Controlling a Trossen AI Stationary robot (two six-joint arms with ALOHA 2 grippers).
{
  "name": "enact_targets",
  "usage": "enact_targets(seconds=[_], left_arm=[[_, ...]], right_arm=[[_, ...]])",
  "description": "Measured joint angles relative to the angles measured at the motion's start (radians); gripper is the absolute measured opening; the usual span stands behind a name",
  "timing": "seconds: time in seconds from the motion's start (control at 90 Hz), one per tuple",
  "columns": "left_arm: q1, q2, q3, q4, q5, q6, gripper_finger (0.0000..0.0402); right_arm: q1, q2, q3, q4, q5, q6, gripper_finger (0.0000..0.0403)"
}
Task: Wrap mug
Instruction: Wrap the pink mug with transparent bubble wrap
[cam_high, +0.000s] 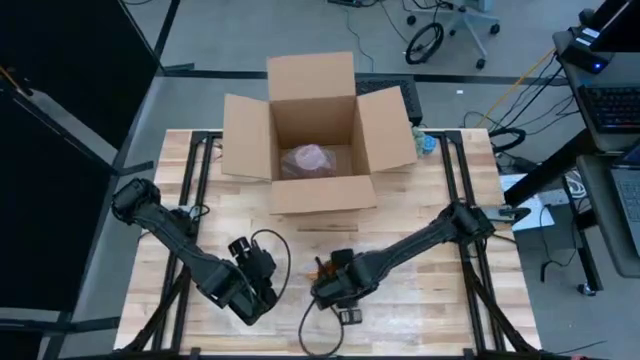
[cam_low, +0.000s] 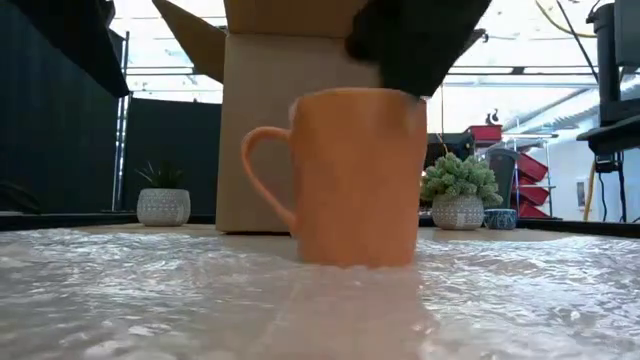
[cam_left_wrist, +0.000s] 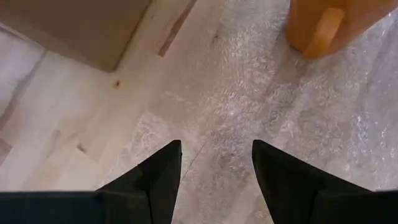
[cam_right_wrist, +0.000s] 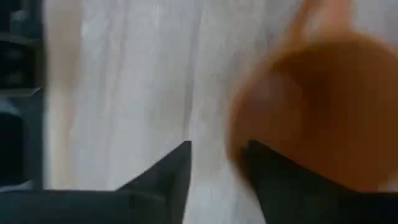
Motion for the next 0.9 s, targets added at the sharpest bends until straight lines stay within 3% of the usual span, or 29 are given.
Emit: enact_targets(seconds=[0.111,0.2,0.356,0.544,0.689,0.9], left_arm=[[0.000,0.000,0.000,0.002,0.000,0.000,0.0185],[-0.001,0.000,0.000,0.018,0.000,0.011,0.0185],[0.000,0.000,0.000,0.080,0.005,0.076,0.0185],[0.002,0.000,0.000,0.085,0.003,0.086,0.0185],[0.005,0.000,0.000,0.085,0.000,0.084,0.0185],[0.007,0.001,0.000,0.084,-0.002,0.084,0.0185]], right_arm=[[0.082,-0.085,-0.017,-0.127,0.076,0.069,0.0188],[0.152,-0.151,-0.111,-0.109,0.092,0.147,0.0194],[0.236,-0.234,-0.415,0.141,0.104,0.278,0.0188],[0.241,-0.268,-0.731,0.571,0.146,0.278,0.0172],[0.205,-0.269,-0.841,0.736,0.150,0.277,0.0167],[0.191,-0.274,-0.893,0.759,0.148,0.276,0.0166]])
